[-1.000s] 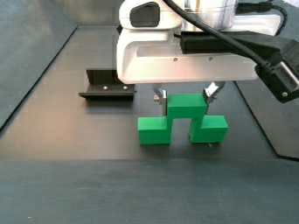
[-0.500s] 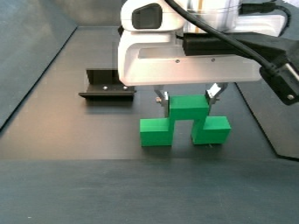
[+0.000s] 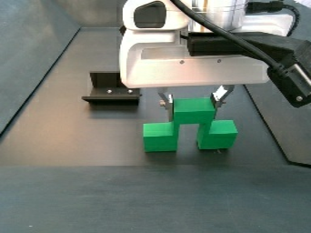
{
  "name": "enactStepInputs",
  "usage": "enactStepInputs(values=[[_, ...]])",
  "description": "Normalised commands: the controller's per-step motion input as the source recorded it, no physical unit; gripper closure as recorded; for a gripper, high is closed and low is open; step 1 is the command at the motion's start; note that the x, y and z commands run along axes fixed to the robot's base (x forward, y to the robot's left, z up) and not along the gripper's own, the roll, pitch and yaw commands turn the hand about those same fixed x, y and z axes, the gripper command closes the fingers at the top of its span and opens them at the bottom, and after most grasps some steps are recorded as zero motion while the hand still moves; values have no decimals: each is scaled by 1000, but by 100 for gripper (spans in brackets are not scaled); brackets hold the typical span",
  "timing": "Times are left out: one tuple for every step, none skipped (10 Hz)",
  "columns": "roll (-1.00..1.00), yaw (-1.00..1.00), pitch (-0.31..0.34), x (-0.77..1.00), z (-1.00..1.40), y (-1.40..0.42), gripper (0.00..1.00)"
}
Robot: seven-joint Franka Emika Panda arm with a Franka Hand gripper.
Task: Pick up the green object. Move up. Move to above the board. Insert the green object.
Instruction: Pick up the green object, then move up, then move to above the board.
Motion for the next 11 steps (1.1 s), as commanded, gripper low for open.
enactStepInputs(values=[[0, 0, 0, 0, 0, 0, 100], [0, 0, 0, 0, 0, 0, 100], [0, 0, 0, 0, 0, 0, 100], [0, 0, 0, 0, 0, 0, 100], [0, 0, 0, 0, 833, 0, 100], [-4, 11, 17, -32, 801, 0, 100], [18, 8, 36, -63, 522, 1, 100], [46, 9, 21, -27, 225, 2, 100], [0, 0, 0, 0, 1400, 0, 100], [-4, -10, 18, -6, 1400, -2, 100], [11, -2, 41, -43, 1400, -12, 100]])
